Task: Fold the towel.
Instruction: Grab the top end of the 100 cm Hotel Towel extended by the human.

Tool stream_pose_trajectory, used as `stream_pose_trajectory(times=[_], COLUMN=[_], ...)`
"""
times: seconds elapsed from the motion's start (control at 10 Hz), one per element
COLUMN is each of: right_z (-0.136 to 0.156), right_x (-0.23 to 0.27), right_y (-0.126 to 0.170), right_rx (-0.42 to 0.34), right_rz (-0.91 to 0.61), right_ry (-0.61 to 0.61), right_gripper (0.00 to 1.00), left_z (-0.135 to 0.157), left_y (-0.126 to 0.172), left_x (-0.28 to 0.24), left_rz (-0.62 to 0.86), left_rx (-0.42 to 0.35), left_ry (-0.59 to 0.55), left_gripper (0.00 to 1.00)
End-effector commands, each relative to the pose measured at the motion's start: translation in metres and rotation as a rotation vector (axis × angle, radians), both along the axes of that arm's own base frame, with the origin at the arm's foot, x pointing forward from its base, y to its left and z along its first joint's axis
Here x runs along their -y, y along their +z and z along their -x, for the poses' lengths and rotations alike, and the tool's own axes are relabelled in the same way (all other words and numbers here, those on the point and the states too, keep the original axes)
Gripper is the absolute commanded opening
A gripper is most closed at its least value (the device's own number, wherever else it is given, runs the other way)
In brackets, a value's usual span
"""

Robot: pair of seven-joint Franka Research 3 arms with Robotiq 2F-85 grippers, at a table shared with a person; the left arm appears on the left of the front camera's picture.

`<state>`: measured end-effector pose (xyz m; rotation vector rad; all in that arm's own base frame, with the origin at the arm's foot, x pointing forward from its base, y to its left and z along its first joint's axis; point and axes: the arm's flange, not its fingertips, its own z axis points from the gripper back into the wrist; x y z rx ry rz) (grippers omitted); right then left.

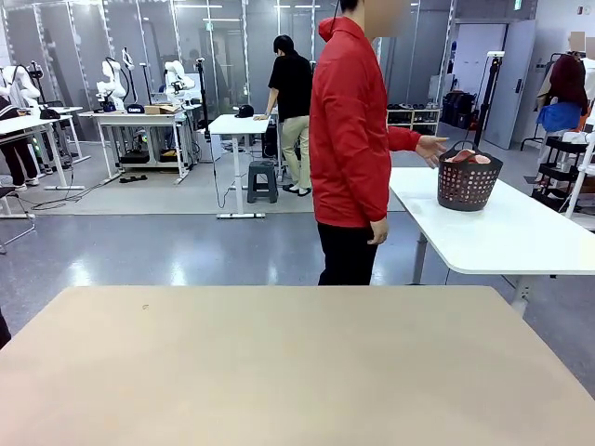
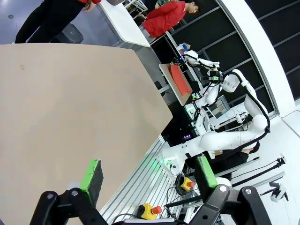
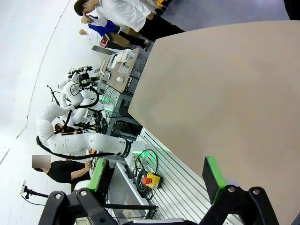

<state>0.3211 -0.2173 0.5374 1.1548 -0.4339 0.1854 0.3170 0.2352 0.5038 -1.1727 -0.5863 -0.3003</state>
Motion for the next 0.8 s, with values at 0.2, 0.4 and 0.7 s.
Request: stream_pose_trajectory(times=[0.2, 0.4, 0.7], right_z=[0.0003, 0.0003, 0.0003], right_x=[0.0007, 0.0007, 0.0007], right_y=[0.0001, 0.0001, 0.0001], right_rx=[0.019, 0.019, 0.019], right_rz=[-0.008, -0.008, -0.008], right_ry=[0.011, 0.011, 0.011], right_gripper=[1.0, 1.0, 1.0], left_z=[0.0001, 0.0001, 0.0001], left_y=[0.0003, 0.0003, 0.0003], left_x=[-0.001, -0.001, -0.001], left_rz=[0.016, 0.016, 0.016], left_rx=[0.013, 0.013, 0.013], left_ry=[-0.008, -0.008, -0.008], left_gripper=[1.0, 1.0, 1.0])
